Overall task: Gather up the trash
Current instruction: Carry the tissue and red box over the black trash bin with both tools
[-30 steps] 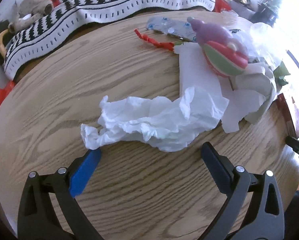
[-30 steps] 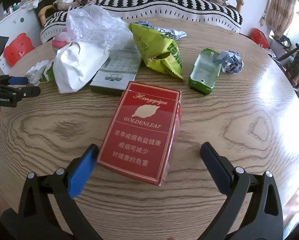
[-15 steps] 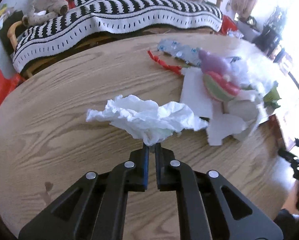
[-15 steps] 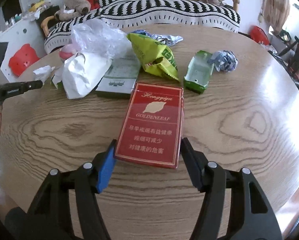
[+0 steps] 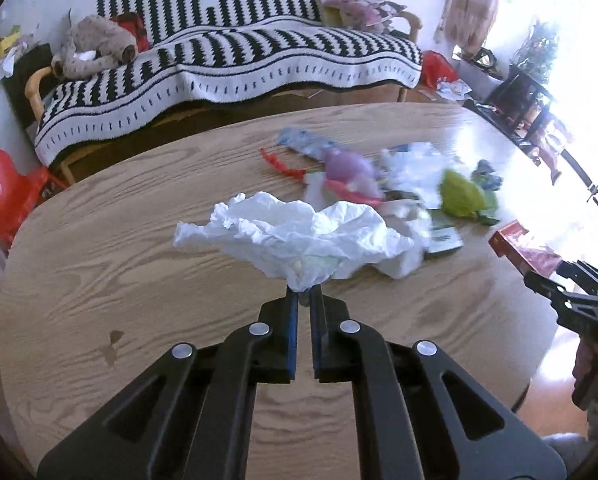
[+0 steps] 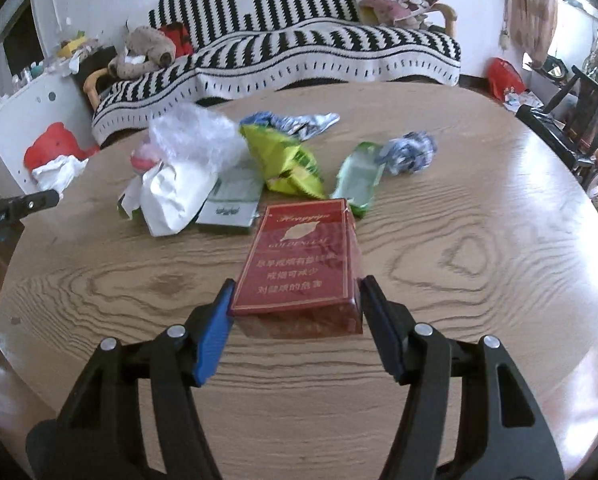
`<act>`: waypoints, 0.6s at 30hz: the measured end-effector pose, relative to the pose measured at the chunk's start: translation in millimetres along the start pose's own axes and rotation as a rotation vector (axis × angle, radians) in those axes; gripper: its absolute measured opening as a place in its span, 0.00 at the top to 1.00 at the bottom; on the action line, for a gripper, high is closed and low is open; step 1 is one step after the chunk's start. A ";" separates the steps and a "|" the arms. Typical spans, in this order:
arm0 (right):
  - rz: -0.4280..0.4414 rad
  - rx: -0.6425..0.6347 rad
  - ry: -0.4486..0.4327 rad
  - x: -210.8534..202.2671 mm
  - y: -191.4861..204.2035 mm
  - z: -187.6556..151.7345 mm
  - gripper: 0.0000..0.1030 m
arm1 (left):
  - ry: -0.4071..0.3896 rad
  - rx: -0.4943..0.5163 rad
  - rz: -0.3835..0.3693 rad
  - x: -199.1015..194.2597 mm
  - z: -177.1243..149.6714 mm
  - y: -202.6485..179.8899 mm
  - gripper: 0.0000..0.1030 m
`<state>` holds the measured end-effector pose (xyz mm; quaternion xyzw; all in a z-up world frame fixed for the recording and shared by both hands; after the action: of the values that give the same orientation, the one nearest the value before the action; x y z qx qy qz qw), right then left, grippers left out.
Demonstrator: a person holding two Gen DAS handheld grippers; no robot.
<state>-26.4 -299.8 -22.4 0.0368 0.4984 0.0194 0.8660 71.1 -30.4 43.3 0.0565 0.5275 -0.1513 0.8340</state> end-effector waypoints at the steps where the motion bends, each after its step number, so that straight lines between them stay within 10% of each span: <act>1: 0.000 0.004 -0.008 -6.1 -6.3 -1.8 0.40 | -0.002 0.006 0.005 0.5 -3.1 -5.0 0.96; 18: 0.088 0.091 -0.179 -113.9 -93.1 -38.9 0.41 | -0.020 0.189 -0.116 -30.8 -43.9 -214.1 0.96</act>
<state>-117.6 -398.9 48.6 0.0993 0.4174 0.0314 0.9027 -45.9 -216.3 65.7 0.1026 0.5051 -0.2488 0.8200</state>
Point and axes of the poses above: each gripper's, at about its wrist camera, not at the fingertips, and x roughly the way its jaws point, y to its left, z to its top, the point moved 2 cm from there along x, roughly the way its jaws point, and after that the axes turned 11 degrees about y, right-handed, at the moved point
